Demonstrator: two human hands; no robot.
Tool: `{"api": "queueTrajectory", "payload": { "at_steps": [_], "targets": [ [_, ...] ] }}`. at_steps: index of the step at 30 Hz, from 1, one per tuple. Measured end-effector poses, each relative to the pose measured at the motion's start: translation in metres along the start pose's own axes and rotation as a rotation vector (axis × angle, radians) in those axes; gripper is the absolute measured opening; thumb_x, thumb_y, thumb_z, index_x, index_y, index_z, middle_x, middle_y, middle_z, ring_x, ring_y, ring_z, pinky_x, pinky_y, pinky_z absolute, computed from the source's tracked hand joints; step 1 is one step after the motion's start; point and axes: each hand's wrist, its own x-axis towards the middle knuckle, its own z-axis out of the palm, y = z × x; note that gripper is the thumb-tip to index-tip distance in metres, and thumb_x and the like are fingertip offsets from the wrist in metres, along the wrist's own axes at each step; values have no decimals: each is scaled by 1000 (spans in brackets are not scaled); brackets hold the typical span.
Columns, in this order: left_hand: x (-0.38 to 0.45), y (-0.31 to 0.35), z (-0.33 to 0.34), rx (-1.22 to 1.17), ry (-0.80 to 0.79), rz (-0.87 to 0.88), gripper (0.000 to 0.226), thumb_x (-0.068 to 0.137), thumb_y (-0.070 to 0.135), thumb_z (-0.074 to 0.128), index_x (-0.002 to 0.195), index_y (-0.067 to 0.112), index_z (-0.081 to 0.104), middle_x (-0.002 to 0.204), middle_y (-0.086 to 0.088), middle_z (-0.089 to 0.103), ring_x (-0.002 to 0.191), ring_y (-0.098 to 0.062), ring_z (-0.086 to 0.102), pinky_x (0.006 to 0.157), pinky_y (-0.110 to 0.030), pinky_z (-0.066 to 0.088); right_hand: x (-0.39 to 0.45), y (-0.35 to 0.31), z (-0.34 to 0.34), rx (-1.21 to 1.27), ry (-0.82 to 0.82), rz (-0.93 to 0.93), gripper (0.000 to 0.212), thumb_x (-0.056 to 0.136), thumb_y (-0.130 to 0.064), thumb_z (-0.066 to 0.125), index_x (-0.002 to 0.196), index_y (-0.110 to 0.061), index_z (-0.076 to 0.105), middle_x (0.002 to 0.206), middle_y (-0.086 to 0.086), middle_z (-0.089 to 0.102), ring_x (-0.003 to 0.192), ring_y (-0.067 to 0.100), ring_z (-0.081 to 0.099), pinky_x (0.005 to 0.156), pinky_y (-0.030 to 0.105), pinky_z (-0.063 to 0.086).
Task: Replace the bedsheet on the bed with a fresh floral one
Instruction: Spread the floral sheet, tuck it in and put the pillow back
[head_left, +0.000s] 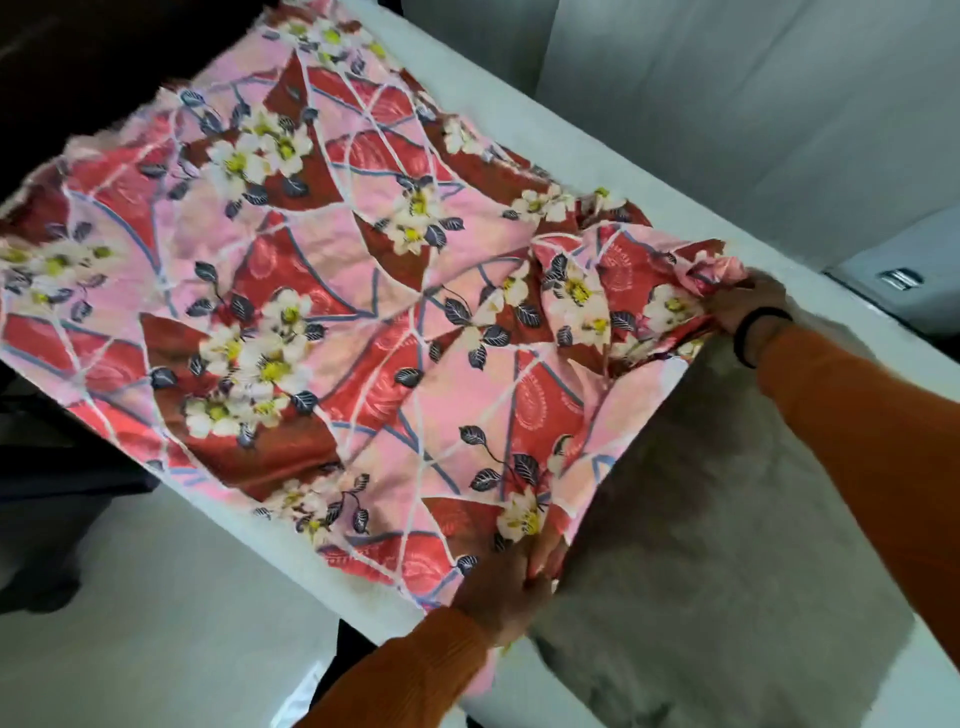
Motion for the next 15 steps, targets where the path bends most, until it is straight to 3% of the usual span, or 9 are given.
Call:
{"api": "queueTrajectory", "payload": {
  "at_steps": [1,2,3,5,6,8,10,12,15],
  "targets": [
    [-18,7,5,24,91,-1,53,85,53,41,127,23,51,116,-9,68,108,-32,65,88,-43,52,-15,1,-5,-8,-67,-56,51,91,-31,71,130,2,63,131,18,63,130,32,54,97,16,41],
    [-25,12,24,-113,69,-47,51,88,51,44,132,25,49,122,-7,65,111,-31,63,90,-43,51,-16,13,-3,2,-117,-69,55,91,-32,69,133,2,59,133,15,59,132,32,52,101,16,37],
    [-31,9,25,-81,107,-35,54,90,52,48,138,27,46,129,-4,61,117,-28,61,94,-42,50,-24,27,-8,13,-133,-52,51,94,-28,67,134,3,58,131,14,58,132,32,51,106,22,34],
    [-46,21,39,-66,181,72,61,92,56,52,147,28,44,141,-1,55,130,-24,52,104,-41,47,-32,59,-17,-40,-58,-46,47,95,-30,65,129,2,62,130,22,62,126,38,57,107,38,39],
    [-44,24,47,7,275,180,61,94,54,53,148,27,45,143,-1,53,133,-24,49,107,-42,44,-33,78,-23,-79,-5,-11,52,91,-37,67,126,1,63,127,24,64,122,39,59,103,41,42],
    [-34,37,40,68,364,350,53,98,49,54,146,26,48,139,1,54,128,-23,49,108,-42,42,-42,117,-38,-128,57,89,50,88,-33,71,125,-1,60,124,24,64,117,40,59,101,41,42],
    [-24,66,40,138,321,513,50,98,44,55,145,24,51,132,0,58,119,-23,53,102,-39,43,-58,155,-52,-252,92,28,46,87,-34,64,119,-1,62,119,24,65,114,42,58,110,43,37],
    [-4,90,56,212,270,619,49,97,42,54,141,20,56,134,-4,61,121,-27,56,103,-39,41,-72,185,-59,-389,75,-98,52,84,-42,54,116,-2,63,119,24,63,117,43,55,120,47,24],
    [39,118,73,226,50,481,70,93,55,42,148,13,47,148,-15,50,137,-37,45,114,-45,37,-98,220,-74,-466,43,-102,54,88,-52,53,130,-19,56,143,12,49,130,41,46,115,55,34]
  ]
}}
